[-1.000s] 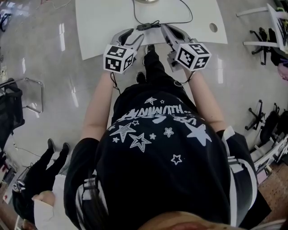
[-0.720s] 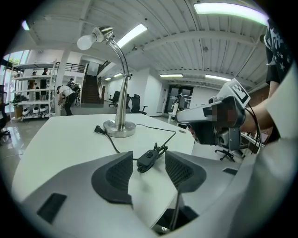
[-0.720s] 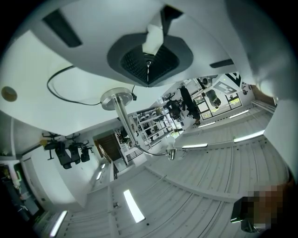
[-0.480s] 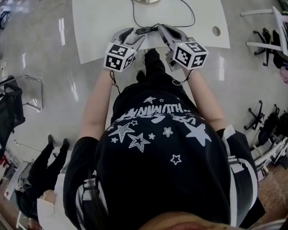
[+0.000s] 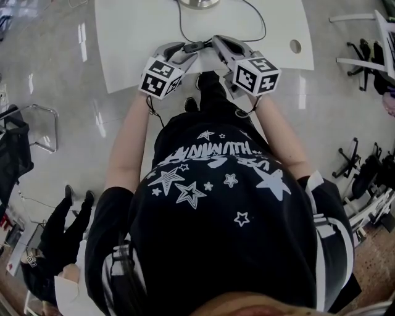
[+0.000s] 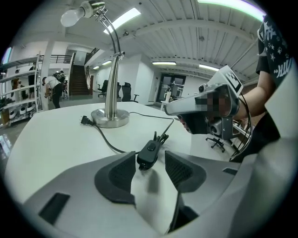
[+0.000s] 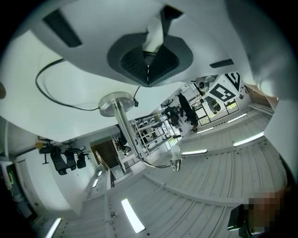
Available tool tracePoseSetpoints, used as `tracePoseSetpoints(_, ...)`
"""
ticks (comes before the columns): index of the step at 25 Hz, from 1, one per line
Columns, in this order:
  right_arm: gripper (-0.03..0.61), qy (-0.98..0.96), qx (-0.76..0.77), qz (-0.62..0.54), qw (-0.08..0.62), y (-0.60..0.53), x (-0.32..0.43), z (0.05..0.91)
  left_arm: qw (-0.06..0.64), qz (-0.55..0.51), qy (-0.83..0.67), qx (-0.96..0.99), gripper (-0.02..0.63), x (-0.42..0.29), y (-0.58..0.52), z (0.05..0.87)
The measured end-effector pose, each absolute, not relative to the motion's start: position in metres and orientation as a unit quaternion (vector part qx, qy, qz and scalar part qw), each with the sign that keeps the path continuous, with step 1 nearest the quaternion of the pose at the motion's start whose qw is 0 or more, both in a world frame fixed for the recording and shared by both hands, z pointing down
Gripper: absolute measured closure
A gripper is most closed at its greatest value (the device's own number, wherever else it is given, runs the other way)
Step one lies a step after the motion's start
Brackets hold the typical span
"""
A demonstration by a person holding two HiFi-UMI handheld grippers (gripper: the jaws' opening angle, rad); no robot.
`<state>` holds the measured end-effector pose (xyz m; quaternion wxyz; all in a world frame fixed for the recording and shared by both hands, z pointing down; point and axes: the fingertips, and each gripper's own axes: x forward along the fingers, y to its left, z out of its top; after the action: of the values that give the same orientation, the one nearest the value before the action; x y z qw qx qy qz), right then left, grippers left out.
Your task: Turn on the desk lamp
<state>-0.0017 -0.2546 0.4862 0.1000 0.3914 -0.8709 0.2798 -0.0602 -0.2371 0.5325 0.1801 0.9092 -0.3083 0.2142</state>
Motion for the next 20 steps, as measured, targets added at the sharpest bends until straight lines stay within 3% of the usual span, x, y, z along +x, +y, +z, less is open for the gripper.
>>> tracePoseSetpoints(12,0.572,-0.879,0.365,0.281,0.12,-0.258,-0.012,0.493,0.197,0.219,-0.294,0.909,0.406,-0.058,-0.239,0.537)
tracePoseSetpoints(15,0.572,-0.88,0.362,0.28,0.124,-0.26,-0.017,0.494,0.197,0.216,-0.299,0.909,0.462,-0.064,-0.239,0.536)
tracePoseSetpoints(20,0.572,-0.883,0.352,0.281,0.134,-0.261,-0.018,0.498,0.194,0.217,-0.295,0.91,0.466,-0.06,-0.241,0.537)
